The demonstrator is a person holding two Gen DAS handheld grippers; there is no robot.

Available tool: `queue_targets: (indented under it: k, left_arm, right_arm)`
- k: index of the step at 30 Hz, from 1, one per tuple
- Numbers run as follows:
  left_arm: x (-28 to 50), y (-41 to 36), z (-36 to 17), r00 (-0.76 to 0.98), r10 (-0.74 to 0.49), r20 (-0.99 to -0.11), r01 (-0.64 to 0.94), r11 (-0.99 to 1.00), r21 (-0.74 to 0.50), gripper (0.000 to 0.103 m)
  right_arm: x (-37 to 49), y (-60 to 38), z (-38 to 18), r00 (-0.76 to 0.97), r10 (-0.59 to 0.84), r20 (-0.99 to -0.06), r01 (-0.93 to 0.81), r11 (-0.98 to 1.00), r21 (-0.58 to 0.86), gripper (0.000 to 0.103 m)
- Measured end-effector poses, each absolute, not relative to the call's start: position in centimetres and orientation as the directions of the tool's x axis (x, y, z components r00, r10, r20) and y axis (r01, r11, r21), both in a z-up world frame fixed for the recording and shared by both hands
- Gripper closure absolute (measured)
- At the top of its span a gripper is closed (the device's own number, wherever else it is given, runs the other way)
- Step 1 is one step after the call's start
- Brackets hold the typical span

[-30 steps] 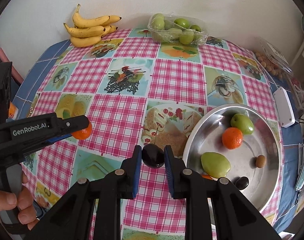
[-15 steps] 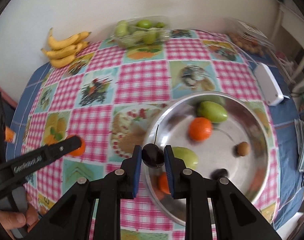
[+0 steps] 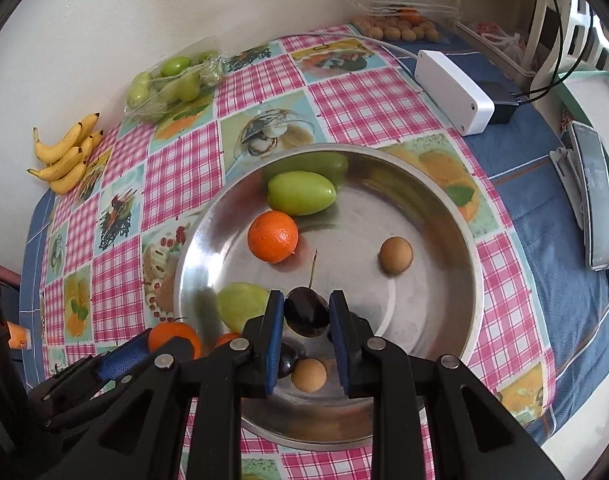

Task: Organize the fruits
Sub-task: 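Release the tangerine into the bowl with the left tool while the right tool releases the plum, then withdraw both open tools away from the bowl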

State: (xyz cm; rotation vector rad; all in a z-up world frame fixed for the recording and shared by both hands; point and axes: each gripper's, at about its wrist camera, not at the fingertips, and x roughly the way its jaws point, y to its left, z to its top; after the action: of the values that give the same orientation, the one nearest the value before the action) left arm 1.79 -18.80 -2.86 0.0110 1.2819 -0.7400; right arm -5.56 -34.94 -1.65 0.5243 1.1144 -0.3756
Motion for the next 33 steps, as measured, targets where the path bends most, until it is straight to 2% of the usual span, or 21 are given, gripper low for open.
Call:
queue_targets:
  k: [9,11,13,17,18,20,21,22,24,26,28,30,33]
  left_arm:
    - [2.2,-19.3,-3.7,0.08,-0.503,-0.861,0.506,0.764,-0.399,0.062]
    - [2.2,-19.2,-3.3,0.082,-0.515,-0.853,0.507,0.759,-0.409,0.06]
    - [2.3,-19.0,-3.1,0.082,-0.522,-0.849,0.507,0.755,-0.415,0.056]
    - [2.5,-18.5,-2.4,0.108,-0.516,-0.85,0.5,0.767,-0.402,0.054]
    - [2.6,-18.0,-2.1,0.124,-0.505,-0.854,0.496,0.777,-0.388,0.047]
    - [2.9,-17.5,-1.9,0.164,-0.478,-0.863,0.48,0.803,-0.353,0.038]
    - [3.2,-17.1,-1.9,0.185,-0.455,-0.871,0.47,0.819,-0.329,0.035]
    - [3.4,-16.9,-2.0,0.2,-0.431,-0.88,0.459,0.835,-0.304,0.033]
    - [3.9,-16.3,-2.5,0.222,-0.376,-0.9,0.431,0.865,-0.256,0.022]
    - [4.5,-15.5,-3.1,0.233,-0.33,-0.915,0.401,0.89,-0.219,0.02]
    - [5.0,-14.8,-3.7,0.241,-0.288,-0.927,0.371,0.91,-0.187,0.014]
    - [5.4,-14.2,-4.2,0.253,-0.262,-0.931,0.349,0.923,-0.165,0.003]
    - [5.6,-13.5,-4.5,0.273,-0.242,-0.931,0.337,0.931,-0.143,0.0]
  right_arm:
    - [-5.2,-34.7,-3.1,0.365,0.006,-0.931,0.533,0.819,0.214,0.078]
    - [-5.2,-34.8,-3.1,0.37,0.009,-0.929,0.537,0.814,0.221,0.075]
    - [-5.3,-35.0,-3.0,0.372,0.008,-0.928,0.54,0.811,0.224,0.062]
    - [-5.3,-35.0,-2.6,0.378,-0.002,-0.926,0.543,0.81,0.22,0.062]
    - [-5.3,-35.0,-2.6,0.379,-0.004,-0.925,0.543,0.811,0.219,0.061]
    - [-5.2,-35.0,-2.6,0.379,-0.006,-0.925,0.542,0.812,0.217,0.049]
    - [-5.2,-35.0,-2.7,0.377,-0.005,-0.926,0.543,0.811,0.217,0.036]
    - [-5.2,-35.0,-2.8,0.376,-0.004,-0.927,0.543,0.811,0.216,0.031]
    - [-5.1,-34.9,-3.0,0.371,-0.004,-0.929,0.538,0.816,0.211,0.031]
    - [-5.0,-34.7,-3.2,0.365,-0.009,-0.931,0.536,0.819,0.202,0.029]
    - [-4.9,-34.6,-3.4,0.359,-0.012,-0.933,0.532,0.824,0.194,0.022]
    - [-4.7,-34.5,-3.6,0.355,-0.015,-0.935,0.528,0.829,0.187,0.022]
    - [-4.6,-34.3,-3.7,0.349,-0.02,-0.937,0.521,0.835,0.176,0.022]
